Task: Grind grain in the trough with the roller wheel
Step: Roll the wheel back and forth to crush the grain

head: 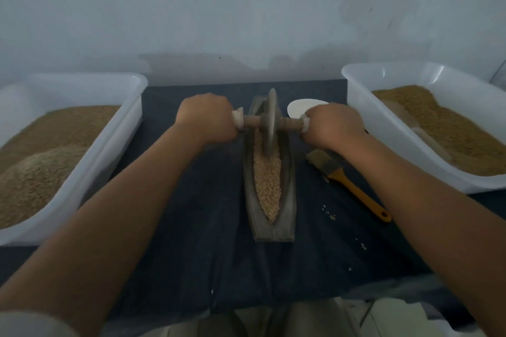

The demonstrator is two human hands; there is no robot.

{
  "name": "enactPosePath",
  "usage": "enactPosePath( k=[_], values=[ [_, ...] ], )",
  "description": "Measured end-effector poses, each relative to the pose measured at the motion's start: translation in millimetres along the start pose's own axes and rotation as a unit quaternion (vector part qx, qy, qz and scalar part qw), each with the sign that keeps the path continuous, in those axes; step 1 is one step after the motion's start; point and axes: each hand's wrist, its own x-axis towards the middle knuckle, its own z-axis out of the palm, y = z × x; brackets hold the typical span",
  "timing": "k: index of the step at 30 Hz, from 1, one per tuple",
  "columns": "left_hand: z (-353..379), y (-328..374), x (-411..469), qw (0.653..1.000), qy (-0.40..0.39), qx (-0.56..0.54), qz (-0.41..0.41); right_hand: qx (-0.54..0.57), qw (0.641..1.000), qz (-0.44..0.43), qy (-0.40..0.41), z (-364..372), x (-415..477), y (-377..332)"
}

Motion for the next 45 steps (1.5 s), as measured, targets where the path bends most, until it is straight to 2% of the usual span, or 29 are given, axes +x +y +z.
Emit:
enactPosePath(
  k=[4, 9, 12, 16, 18, 22, 26, 29, 33, 35, 39, 42, 45],
  values=[
    [3.1, -1.0, -36.2, 0.999, -0.035, -0.028, 0.022, 0.008, 0.999, -0.036, -0.011, -6.0, -31.8, 3.6],
    [12.4, -14.7, -111.8, 0.998, 0.003, -0.028, 0.064, 0.04, 0.986, -0.137, 0.086, -12.1, -101.6, 11.1],
    [17.3, -11.5, -93.8, 0.998, -0.019, -0.037, 0.04, 0.012, 0.991, -0.112, 0.077, -7.3, -81.8, 6.4],
    [10.2, 0.2, -21.3, 1.0, 0.003, -0.01, -0.017, -0.019, 0.999, -0.026, 0.042, -2.5, -9.5, 1.4],
    [5.5, 3.2, -3.9, 1.0, 0.003, -0.012, -0.02, -0.029, 0.999, -0.01, 0.032, -2.5, 3.6, 1.2],
    [12.7, -4.9, -48.7, 0.999, -0.028, -0.025, 0.017, 0.017, 0.997, -0.063, 0.047, -7.5, -43.0, 2.8],
    [15.6, -15.3, -114.9, 0.997, 0.045, -0.005, 0.067, 0.047, 0.985, -0.141, 0.091, -11.4, -103.4, 10.9],
    [11.7, -8.0, -94.2, 0.999, 0.012, -0.007, 0.051, 0.015, 0.995, -0.086, 0.044, -3.5, -81.7, 6.8],
    [-0.2, 0.5, -20.8, 1.0, -0.022, -0.017, 0.0, 0.002, 0.997, -0.01, 0.077, 6.1, -19.1, -2.1],
    [-3.4, 1.6, -4.8, 0.999, -0.03, -0.023, -0.004, -0.001, 0.998, 0.004, 0.06, 3.2, -4.3, -3.1],
    [-0.2, -2.8, -41.9, 0.998, -0.043, -0.031, 0.039, 0.011, 0.999, -0.033, 0.007, -6.9, -39.6, 2.2],
    [11.8, -14.6, -93.2, 0.996, -0.006, -0.024, 0.083, 0.039, 0.993, -0.094, 0.058, -13.3, -94.4, 6.5],
    [20.1, -16.6, -100.2, 0.997, 0.004, -0.032, 0.067, 0.032, 0.99, -0.111, 0.087, -13.0, -101.9, 6.3]
  ],
)
